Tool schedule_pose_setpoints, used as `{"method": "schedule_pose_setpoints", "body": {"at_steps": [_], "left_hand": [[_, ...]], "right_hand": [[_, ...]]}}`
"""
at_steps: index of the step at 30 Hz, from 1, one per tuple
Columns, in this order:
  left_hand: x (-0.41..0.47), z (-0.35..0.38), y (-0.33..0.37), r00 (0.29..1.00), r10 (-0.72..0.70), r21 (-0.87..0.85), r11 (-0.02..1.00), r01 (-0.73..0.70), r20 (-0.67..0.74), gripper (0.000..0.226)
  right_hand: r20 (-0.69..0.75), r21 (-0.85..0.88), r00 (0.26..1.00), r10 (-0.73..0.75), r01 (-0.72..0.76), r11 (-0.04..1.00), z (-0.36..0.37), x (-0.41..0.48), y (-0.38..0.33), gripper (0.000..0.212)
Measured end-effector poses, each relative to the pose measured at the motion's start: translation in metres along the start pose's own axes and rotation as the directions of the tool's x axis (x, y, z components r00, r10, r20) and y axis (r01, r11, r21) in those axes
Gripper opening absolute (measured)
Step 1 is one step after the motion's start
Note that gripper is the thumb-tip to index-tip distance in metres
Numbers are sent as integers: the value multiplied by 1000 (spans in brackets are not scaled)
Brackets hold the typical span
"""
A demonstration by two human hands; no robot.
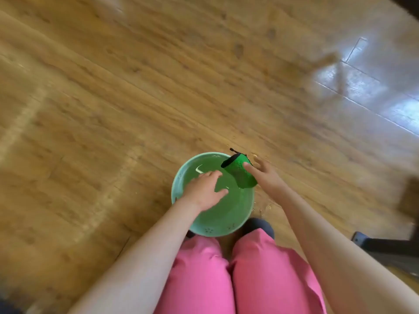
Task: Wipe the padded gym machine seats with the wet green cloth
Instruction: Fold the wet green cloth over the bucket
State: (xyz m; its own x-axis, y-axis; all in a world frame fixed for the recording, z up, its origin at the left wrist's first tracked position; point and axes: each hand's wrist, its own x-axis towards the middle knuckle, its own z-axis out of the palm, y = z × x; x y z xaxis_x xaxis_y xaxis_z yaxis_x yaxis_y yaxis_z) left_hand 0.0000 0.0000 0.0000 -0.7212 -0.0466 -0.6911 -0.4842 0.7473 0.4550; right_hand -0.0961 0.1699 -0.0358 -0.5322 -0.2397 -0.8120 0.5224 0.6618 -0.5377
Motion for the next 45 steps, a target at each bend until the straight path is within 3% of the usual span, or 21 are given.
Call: {"method": "schedule_pose_setpoints", "body": {"at_steps": [3, 7, 10, 14, 18, 21, 25, 31, 34, 37, 40, 42, 43, 45], "left_hand": [[19, 9, 6, 997, -15, 23, 1000, 13, 81, 64], [26, 12, 12, 992, -43, 119, 992, 29, 118, 56], [11, 11, 13, 994, -61, 98, 994, 52, 91, 52], [-25, 6, 19, 993, -90, 36, 995, 88, 73, 51], [-78, -21, 42, 992, -65, 1, 998, 66, -107, 63], [-128, -50, 63, 959, -6, 84, 996, 31, -284, 62], [-196, -94, 95, 928, 70, 143, 990, -19, -367, 64], [-312, -181, 152, 860, 170, 23, 983, -182, -482, 64], [-365, -225, 185, 809, 130, -164, 949, -268, -573, 60], [-405, -263, 219, 850, -10, -569, 747, -344, -526, 57], [-432, -294, 248, 923, -8, -864, 352, -359, -386, 45], [-441, -308, 258, 949, 4, -949, 40, -314, -314, 38], [-444, -315, 263, 956, 24, -955, -69, -290, -292, 37], [-450, -324, 271, 956, 64, -953, -118, -279, -288, 26]], "right_hand": [[130, 56, 989, 67, -74, 996, 1, 11, 9, 68], [130, 138, 990, 50, -68, 988, -3, 17, 7, 42], [31, 188, 999, 16, -22, 982, -3, 2, -3, 27], [-142, 194, 987, -70, 98, 976, 0, -36, -20, 21], [-135, 347, 983, -121, 161, 924, -7, -98, -58, 14], [-118, 477, 981, -155, 192, 857, -18, -159, -93, 32], [-81, 628, 968, -239, 236, 741, -34, -247, -144, 13], [-52, 663, 928, -369, 309, 682, -66, -382, -231, 12], [-42, 643, 894, -445, 365, 673, -83, -441, -265, 21], [-41, 659, 870, -491, 393, 641, -95, -488, -292, 19], [-21, 698, 853, -522, 386, 603, -104, -523, -314, 16], [7, 716, 847, -532, 367, 594, -109, -540, -325, 18], [18, 719, 843, -537, 362, 593, -111, -546, -329, 17], [29, 710, 830, -557, 375, 596, -115, -556, -336, 18]]}}
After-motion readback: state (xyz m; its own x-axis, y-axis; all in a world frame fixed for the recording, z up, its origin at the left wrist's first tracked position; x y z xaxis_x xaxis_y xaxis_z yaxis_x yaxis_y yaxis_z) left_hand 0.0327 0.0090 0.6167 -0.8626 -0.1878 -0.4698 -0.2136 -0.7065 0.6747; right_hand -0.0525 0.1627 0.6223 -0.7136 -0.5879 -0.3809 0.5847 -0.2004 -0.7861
